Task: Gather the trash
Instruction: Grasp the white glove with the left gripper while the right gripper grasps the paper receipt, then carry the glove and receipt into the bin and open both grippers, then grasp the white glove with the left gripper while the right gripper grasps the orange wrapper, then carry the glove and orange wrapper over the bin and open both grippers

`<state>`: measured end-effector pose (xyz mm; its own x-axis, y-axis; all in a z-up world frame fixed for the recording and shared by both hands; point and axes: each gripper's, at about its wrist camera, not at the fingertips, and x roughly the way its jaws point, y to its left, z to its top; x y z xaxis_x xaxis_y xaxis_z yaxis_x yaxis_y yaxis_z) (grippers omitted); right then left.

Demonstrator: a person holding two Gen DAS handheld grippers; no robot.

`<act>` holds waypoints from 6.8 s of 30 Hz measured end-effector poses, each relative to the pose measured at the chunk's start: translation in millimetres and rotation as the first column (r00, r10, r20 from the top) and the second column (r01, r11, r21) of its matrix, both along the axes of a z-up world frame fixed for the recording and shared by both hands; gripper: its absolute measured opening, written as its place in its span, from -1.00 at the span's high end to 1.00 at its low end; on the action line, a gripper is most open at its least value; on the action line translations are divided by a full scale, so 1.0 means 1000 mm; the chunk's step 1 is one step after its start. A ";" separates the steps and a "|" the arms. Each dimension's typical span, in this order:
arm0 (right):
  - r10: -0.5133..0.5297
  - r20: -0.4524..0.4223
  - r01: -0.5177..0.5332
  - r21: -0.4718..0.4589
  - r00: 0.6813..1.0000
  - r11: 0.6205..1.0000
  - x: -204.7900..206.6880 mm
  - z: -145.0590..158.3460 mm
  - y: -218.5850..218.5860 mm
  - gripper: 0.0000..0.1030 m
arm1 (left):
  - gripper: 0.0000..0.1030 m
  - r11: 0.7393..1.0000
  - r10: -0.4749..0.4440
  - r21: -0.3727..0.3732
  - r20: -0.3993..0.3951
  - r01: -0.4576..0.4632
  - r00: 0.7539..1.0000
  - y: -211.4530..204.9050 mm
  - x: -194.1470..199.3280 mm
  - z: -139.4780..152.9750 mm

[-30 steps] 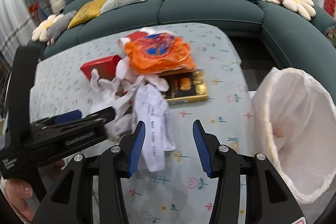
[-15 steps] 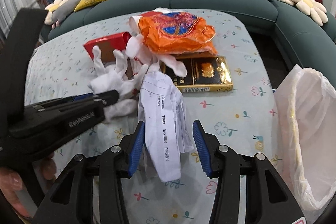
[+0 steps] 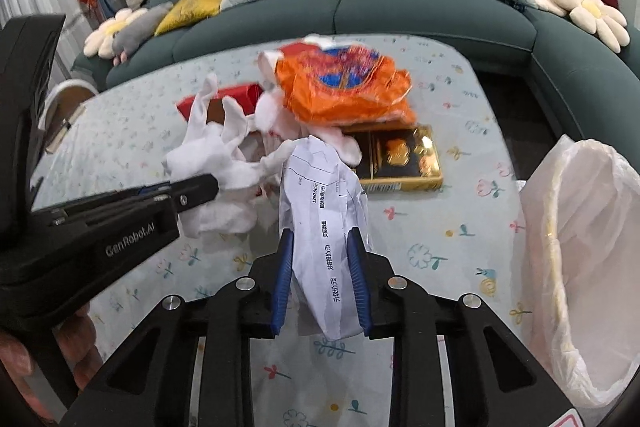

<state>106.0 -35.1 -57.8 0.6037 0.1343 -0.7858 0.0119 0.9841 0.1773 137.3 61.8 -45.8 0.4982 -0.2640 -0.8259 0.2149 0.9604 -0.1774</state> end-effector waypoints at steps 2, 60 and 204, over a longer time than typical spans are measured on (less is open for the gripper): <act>-0.015 0.021 0.015 0.015 1.000 1.000 -0.005 0.007 -0.006 0.50 | 0.83 1.000 -0.004 -0.006 0.010 0.004 1.000 -0.004 -0.003 0.007; -0.633 0.094 0.622 0.120 0.769 0.774 -0.082 0.031 -0.228 0.46 | 0.78 0.909 -0.417 -0.020 0.024 0.417 0.909 -0.251 -0.041 0.029; -0.628 0.115 0.616 0.122 0.770 0.778 -0.088 0.030 -0.229 0.77 | 0.92 0.925 -0.371 -0.038 0.114 0.378 0.921 -0.208 -0.063 0.059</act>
